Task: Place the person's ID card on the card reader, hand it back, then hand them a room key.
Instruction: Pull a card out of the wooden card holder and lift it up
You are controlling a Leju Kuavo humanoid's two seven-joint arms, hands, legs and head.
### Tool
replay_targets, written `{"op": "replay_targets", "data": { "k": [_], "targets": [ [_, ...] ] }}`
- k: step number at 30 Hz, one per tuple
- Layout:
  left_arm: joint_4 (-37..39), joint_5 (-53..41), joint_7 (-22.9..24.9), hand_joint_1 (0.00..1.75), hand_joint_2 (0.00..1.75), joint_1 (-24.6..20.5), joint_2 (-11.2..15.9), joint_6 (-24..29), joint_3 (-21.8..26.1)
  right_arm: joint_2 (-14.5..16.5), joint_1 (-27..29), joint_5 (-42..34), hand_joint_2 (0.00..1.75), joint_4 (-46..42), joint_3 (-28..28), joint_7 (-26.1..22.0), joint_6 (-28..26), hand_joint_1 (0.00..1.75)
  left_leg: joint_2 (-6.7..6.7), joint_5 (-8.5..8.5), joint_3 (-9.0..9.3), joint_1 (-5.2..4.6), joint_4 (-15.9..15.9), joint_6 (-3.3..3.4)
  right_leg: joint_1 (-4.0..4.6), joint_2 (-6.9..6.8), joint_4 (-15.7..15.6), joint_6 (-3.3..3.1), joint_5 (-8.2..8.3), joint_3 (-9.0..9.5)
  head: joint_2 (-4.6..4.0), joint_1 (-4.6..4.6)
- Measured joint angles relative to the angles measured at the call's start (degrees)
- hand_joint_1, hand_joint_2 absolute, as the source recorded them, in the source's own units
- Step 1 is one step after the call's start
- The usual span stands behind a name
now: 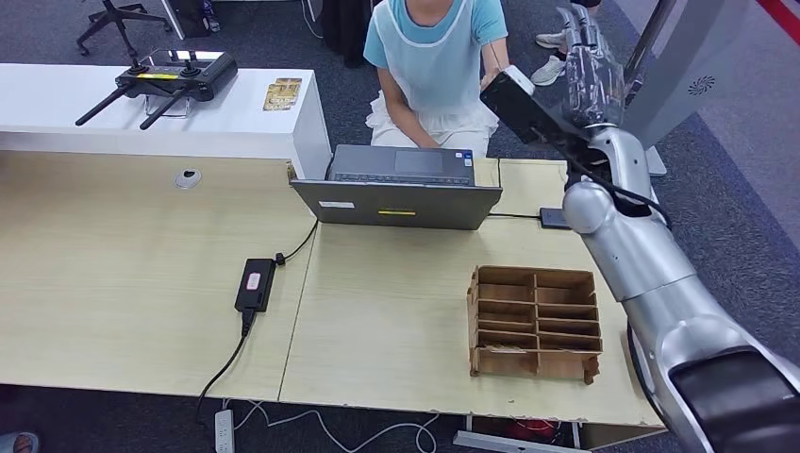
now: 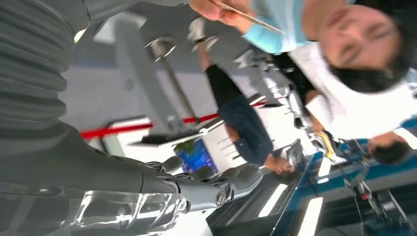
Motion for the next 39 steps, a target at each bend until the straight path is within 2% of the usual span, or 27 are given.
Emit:
{"op": "replay_targets", "data": {
  "k": [5,10,14,18,24,28,31,36,39],
  "targets": [
    [0.0,0.87,-0.22,0.0,0.0,0.35,-0.16,0.22,0.03,-0.1,8.63,-7.3,1.75,-11.01,-6.65,-3.31,-3.49,0.0,-0.02,0.0,-0.02,0.01,-0.01,0.0,0.01,-0.03,0.0,0.0,-0.01,0.0,0.0,0.01],
    [0.0,1.89,-0.32,0.0,0.0,0.63,-0.45,0.7,0.14,-0.09,15.97,-17.63,1.75,-20.43,-12.22,-6.03,-1.52,0.0,-0.02,-0.01,-0.03,0.01,-0.01,0.01,0.01,-0.03,-0.01,0.0,-0.01,0.0,-0.01,0.01],
    [0.0,2.72,-0.55,0.0,0.0,0.73,-0.56,0.82,0.39,-0.2,20.37,-24.38,0.0,-26.05,-15.56,-7.61,1.46,0.0,-0.01,-0.02,-0.02,0.0,-0.01,0.02,0.0,-0.02,-0.03,0.0,-0.01,-0.01,0.0,0.0],
    [0.0,4.14,-1.28,0.0,0.0,1.17,-0.84,0.86,1.32,-1.15,26.09,-34.28,0.0,-32.53,-18.79,-9.79,6.54,0.0,-0.06,-0.03,-0.05,0.0,-0.01,0.02,0.0,-0.08,-0.05,0.01,-0.01,0.0,-0.01,0.02],
    [0.03,5.41,-1.78,0.0,0.0,1.59,-1.18,1.01,2.27,-2.5,31.5,-40.29,0.0,-38.62,-21.95,-11.67,9.72,0.0,0.02,-0.07,-0.02,0.0,-0.01,0.03,0.01,-0.01,-0.08,0.01,-0.03,-0.04,0.0,0.0],
    [0.1,6.79,-2.69,0.0,0.0,2.07,-1.66,1.55,3.33,-3.49,39.86,-47.27,0.0,-44.97,-25.33,-15.18,13.41,0.0,-0.24,-0.1,-0.06,0.01,-0.01,0.04,0.01,-0.23,-0.09,0.06,-0.13,0.02,0.0,0.01],
    [0.27,7.2,-3.15,0.0,0.0,2.39,-1.96,1.76,3.81,-3.65,45.26,-47.61,0.0,-48.61,-27.53,-16.66,14.68,0.0,-0.25,-0.15,-0.08,0.01,-0.01,0.05,0.01,-0.22,-0.09,0.05,-0.17,0.01,0.0,0.01],
    [0.41,7.3,-3.31,0.0,0.0,2.44,-2.06,1.79,3.94,-3.69,47.2,-47.35,0.0,-49.74,-28.15,-16.93,15.35,0.0,-0.23,-0.19,-0.08,0.01,-0.01,0.05,0.01,-0.21,-0.09,0.05,-0.19,0.01,-0.02,0.01],
    [1.13,7.62,-4.01,0.0,0.0,2.53,-2.44,1.68,4.27,-3.81,57.12,-44.96,0.0,-54.01,-29.71,-18.32,18.46,0.0,-0.17,-0.28,-0.06,0.01,-0.02,0.07,0.01,-0.17,-0.09,0.02,-0.25,0.01,-0.01,0.01]
  ]
}}
